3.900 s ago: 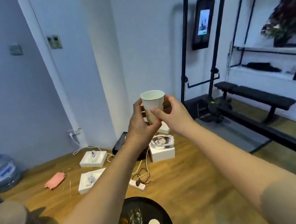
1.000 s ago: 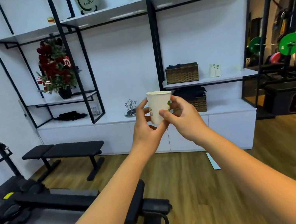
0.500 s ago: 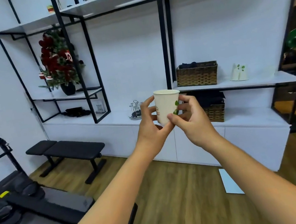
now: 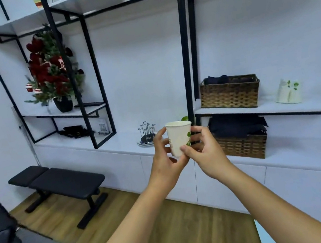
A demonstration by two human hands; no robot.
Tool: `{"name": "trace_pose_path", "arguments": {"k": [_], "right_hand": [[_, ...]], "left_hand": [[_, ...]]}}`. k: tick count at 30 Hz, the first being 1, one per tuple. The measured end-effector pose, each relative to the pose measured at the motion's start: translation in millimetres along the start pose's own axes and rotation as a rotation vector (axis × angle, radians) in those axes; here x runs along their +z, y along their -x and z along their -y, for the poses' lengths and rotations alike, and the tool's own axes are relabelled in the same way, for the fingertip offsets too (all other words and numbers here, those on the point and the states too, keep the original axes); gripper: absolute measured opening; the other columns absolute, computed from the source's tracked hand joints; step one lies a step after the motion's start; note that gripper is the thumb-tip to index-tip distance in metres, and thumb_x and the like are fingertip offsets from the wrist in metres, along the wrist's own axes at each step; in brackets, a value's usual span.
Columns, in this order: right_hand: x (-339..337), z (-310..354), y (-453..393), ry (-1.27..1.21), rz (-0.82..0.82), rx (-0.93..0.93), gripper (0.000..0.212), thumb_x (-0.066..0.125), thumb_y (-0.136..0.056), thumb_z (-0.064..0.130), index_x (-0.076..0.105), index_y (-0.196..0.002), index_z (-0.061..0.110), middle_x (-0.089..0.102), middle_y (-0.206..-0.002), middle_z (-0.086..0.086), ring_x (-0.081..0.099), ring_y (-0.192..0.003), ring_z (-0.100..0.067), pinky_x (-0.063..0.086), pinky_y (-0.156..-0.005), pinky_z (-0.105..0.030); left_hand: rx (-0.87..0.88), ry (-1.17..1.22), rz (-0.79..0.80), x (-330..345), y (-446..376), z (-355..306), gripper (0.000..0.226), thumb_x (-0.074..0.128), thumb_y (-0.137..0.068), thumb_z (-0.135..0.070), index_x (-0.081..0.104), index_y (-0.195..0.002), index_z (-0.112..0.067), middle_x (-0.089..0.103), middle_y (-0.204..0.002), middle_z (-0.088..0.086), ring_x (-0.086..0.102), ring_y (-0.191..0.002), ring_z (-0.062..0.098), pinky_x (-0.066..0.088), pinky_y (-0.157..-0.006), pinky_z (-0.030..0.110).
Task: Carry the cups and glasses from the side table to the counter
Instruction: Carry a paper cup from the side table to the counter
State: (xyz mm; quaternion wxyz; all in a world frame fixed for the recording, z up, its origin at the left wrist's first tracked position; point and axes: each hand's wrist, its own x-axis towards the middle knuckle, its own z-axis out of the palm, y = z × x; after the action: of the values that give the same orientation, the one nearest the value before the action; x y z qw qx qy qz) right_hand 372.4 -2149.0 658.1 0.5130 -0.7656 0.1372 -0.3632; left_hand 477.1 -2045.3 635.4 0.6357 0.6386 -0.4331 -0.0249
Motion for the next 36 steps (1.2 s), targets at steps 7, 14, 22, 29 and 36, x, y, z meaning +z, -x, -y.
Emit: {"name": "trace_pose_path", "arguments": {"k": [7,14,22,29,36], "right_hand": [[9.9,-72.3,-119.8,0.029,-0.014,0.007,0.035,0.074,-0.089,0.022,0.045,-0.11,0.024,0.058,-0.11,0.007,0.064,-0.086,-0.001,0.056,-0.075,-0.028],[35.0,-153.4,-231.9,0.009,0.112,-0.01,0.032,0.069,-0.093,0.023,0.043,-0.103,0.039,0.055,-0.11,0.017,0.065,-0.076,0.001,0.05,-0.066,-0.015],[58.6,-250.2,-370.0,-0.082,0.189,0.122,0.034,0.069,-0.094,0.025,0.043,-0.115,0.029,0.06,-0.116,0.002,0.073,-0.079,-0.02,0.06,-0.082,-0.044],[75.1,-303.3,-478.8,-0.154,0.331,0.255,0.039,0.066,-0.095,0.031,0.046,-0.128,0.032,0.065,-0.116,-0.005,0.075,-0.079,-0.018,0.06,-0.071,-0.027],[115.7,-358.6,-533.8,-0.071,0.503,0.321,0.059,0.063,-0.097,0.037,0.039,-0.15,0.027,0.064,-0.116,0.008,0.074,-0.076,-0.014,0.062,-0.078,-0.033]], "left_hand": [[-0.057,-0.021,-0.002,19.1,-103.7,72.7,0.08,0.079,-0.088,-0.026,0.024,-0.132,-0.065,0.056,-0.126,-0.01,0.066,-0.094,0.008,0.055,-0.069,0.021],[-0.128,-0.069,-0.05,19.2,-192.9,158.0,0.074,0.081,-0.086,-0.033,0.032,-0.134,-0.059,0.055,-0.129,-0.024,0.07,-0.091,0.01,0.059,-0.076,0.03],[-0.238,-0.218,-0.037,29.2,-316.9,255.0,0.077,0.082,-0.086,-0.025,0.039,-0.149,-0.037,0.049,-0.136,-0.015,0.068,-0.089,0.008,0.055,-0.074,0.019],[-0.299,-0.424,-0.023,19.2,-411.2,319.1,0.072,0.075,-0.091,-0.021,0.039,-0.154,-0.022,0.042,-0.142,-0.012,0.06,-0.086,0.003,0.044,-0.073,0.005],[-0.445,-0.459,-0.098,-0.2,-451.2,388.0,0.045,0.073,-0.092,-0.026,0.056,-0.134,-0.026,0.068,-0.115,-0.004,0.068,-0.071,0.0,0.046,-0.058,0.01]]}}
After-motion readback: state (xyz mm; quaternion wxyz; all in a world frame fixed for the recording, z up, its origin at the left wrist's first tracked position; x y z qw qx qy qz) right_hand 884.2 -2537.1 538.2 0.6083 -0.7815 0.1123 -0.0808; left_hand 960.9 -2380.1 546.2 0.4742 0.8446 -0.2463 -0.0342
